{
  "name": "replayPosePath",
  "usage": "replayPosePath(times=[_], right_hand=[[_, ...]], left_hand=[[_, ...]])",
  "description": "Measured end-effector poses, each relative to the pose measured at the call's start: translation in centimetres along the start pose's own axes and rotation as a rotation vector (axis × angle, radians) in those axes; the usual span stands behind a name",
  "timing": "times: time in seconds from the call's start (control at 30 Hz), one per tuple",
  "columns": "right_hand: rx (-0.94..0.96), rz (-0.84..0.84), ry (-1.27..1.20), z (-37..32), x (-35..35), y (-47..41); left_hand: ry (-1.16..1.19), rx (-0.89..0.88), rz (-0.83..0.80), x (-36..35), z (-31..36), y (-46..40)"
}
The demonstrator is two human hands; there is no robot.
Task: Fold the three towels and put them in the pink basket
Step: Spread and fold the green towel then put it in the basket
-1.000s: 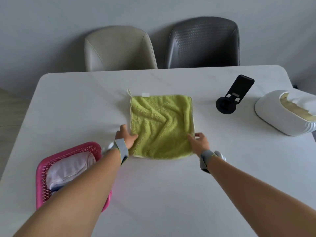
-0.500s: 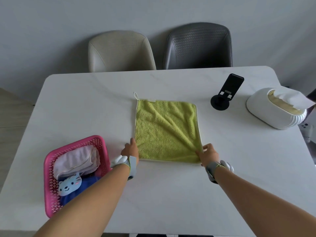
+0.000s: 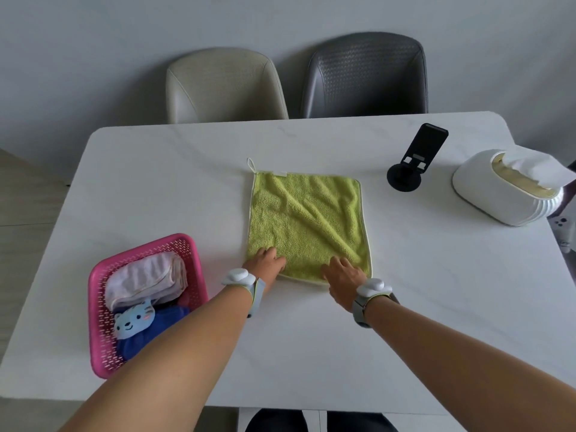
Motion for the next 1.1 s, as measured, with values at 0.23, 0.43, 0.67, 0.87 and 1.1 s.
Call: replayPosePath(times=[0.23,0.43,0.67,0.87,1.1], right_hand=[[-0.063,-0.125,-0.048,-0.2,-0.1,0.1],[-0.017,-0.350,0.015,-0.3,-1.6,1.4],[-0.040,-0.407,0.094,1.4,-0.7,2.1],[-0.178,-0.326,0.065,5.0,1.9,0.0],[-0.250,-0.351,0.175,8.4,6.8,-3.4]], left_hand=[[0.025,0.043,-0.210,-0.4,-0.8,0.5],[-0.022,-0.075,-0.429,-1.6,-0.4,2.5],[-0.120,-0.087,-0.470,-1.0,-1.1,3.1],[-0.062,0.026,-0.411,2.1,-2.8,0.0],[0.036,0.085,-0.205,7.4,-4.8,-5.1]])
Point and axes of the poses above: each hand's wrist, its own y-axis away from the middle knuckle, its own x-axis out of the back of the hand, z = x × y, the point moved 8 cm from there along -y, towards the middle knuckle, and after that the axes turned 13 degrees about x, right-handed, at the moved point
